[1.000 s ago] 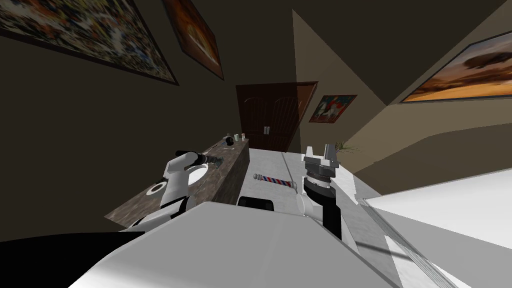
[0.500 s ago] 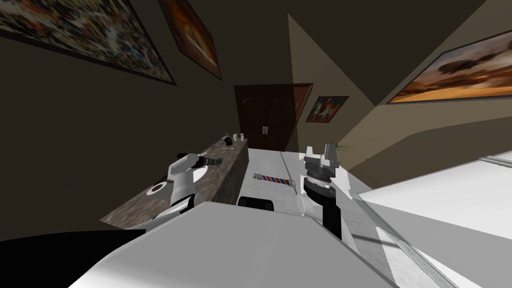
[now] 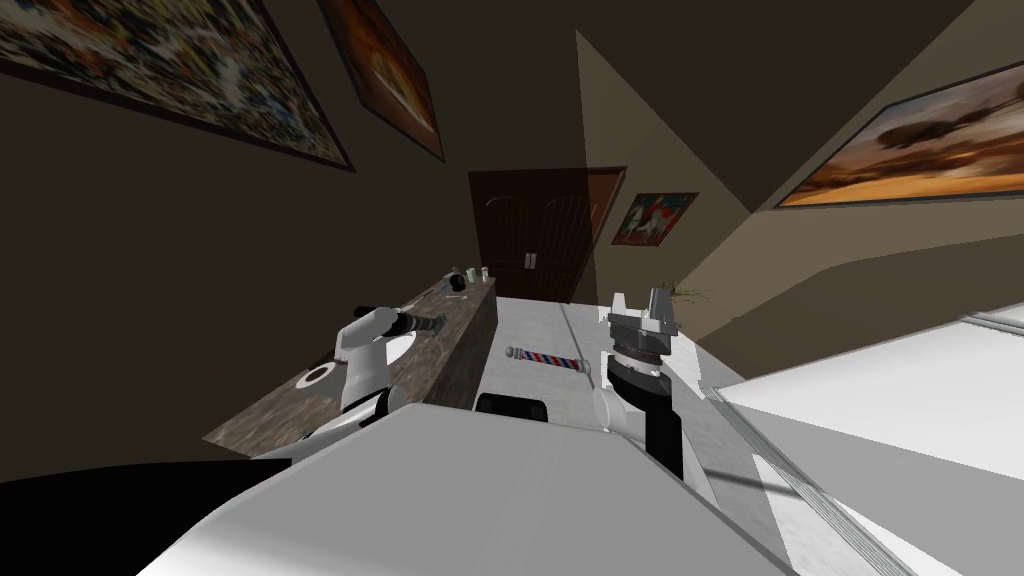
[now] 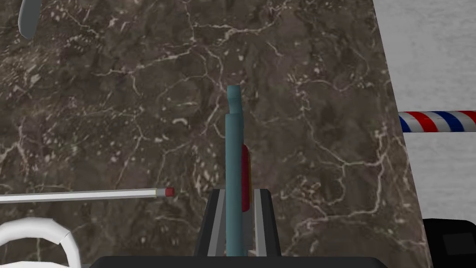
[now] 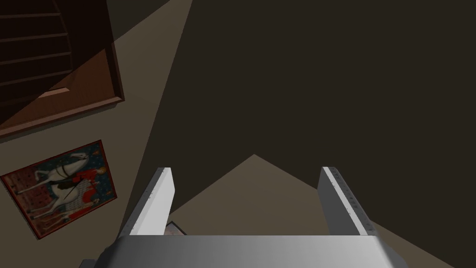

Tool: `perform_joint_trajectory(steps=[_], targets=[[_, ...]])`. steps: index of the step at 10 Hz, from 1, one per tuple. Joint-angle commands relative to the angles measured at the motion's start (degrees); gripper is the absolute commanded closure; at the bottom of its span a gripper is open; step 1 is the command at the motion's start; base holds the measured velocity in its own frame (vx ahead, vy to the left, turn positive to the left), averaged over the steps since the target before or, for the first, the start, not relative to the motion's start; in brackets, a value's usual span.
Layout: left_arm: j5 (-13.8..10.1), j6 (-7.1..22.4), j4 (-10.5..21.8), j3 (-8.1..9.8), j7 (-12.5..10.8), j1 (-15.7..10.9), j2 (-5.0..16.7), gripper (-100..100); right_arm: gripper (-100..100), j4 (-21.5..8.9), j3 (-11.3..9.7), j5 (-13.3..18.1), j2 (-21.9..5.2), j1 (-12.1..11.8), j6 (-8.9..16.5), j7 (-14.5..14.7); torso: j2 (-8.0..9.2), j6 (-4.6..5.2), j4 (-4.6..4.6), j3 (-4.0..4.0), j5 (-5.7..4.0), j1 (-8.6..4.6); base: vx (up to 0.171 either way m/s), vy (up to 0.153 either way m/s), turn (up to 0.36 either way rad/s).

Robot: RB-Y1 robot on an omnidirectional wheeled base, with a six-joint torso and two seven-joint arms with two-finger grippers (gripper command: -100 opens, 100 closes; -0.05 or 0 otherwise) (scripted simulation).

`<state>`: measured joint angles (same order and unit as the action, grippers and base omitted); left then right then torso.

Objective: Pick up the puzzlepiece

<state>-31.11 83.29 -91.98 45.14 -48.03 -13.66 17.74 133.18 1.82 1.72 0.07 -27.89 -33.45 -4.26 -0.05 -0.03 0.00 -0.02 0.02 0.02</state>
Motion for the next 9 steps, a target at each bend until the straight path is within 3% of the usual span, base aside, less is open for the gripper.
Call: perform_joint_trajectory(steps=[1,2,3,4,5,6,7,8,9], targets=[[0.0,0.0,0.0,0.0,0.0,0.0,0.0,0,0,0.0,0.0,0.0,0.0,0.0,0.0,0.0,0.0,0.0,0.0,0.0,0.0,0.0,0.0,0.0,0.0],[-2.69,-2.54,-0.72,-2.86,-2.2,1.88,2.66,100,0,0.0,0.0,0.0,0.0,0.0,0.0,0.0,0.0,0.0,0.0,0.0,0.0,0.0,0.037,-0.016,0.106],[-2.69,-2.54,-0.72,-3.14,-2.2,1.88,2.66,100,0,0.0,0.0,0.0,0.0,-0.01,0.0,0.0,-0.08,-0.08,0.01,-0.03,-0.05,-0.02,0.047,-0.013,0.108],[-5.31,-4.78,-1.51,-5.4,-4.58,4.17,5.17,100,0,0.0,0.0,0.0,0.0,-0.01,0.0,0.0,-0.12,-0.04,0.0,-0.06,-0.03,-0.02,0.048,-0.009,0.168],[-6.42,-5.37,-1.51,-6.9,-4.58,4.17,6.52,100,0,0.0,0.0,0.0,0.0,-0.01,0.0,0.0,-0.12,-0.13,0.01,-0.05,-0.05,0.0,0.037,-0.016,0.083],[-8.18,-7.54,-2.31,-8.89,-6.96,6.45,8.43,100,0,0.0,0.0,0.0,0.0,0.0,0.0,0.0,-0.11,-0.03,0.04,-0.03,-0.06,-0.05,0.058,-0.022,0.079],[-9.96,-8.2,-2.31,-10.61,-6.96,6.45,10.2,100,0,0.0,0.0,0.0,0.0,-0.01,0.0,0.0,-0.14,-0.12,0.03,-0.05,-0.07,-0.08,0.056,-0.016,0.084],[-11.67,-10.36,-3.1,-12.37,-9.34,8.73,12.06,100,0,0.0,0.0,0.0,0.0,-0.01,0.0,0.0,-0.15,-0.06,0.05,-0.05,-0.09,-0.09,0.067,-0.015,0.143],[-13.43,-11.03,-3.1,-14.14,-9.34,8.73,13.86,100,0,0.0,0.0,0.0,0.0,-0.01,0.0,0.0,-0.15,-0.16,0.04,-0.05,-0.09,-0.09,0.046,-0.019,0.083]])
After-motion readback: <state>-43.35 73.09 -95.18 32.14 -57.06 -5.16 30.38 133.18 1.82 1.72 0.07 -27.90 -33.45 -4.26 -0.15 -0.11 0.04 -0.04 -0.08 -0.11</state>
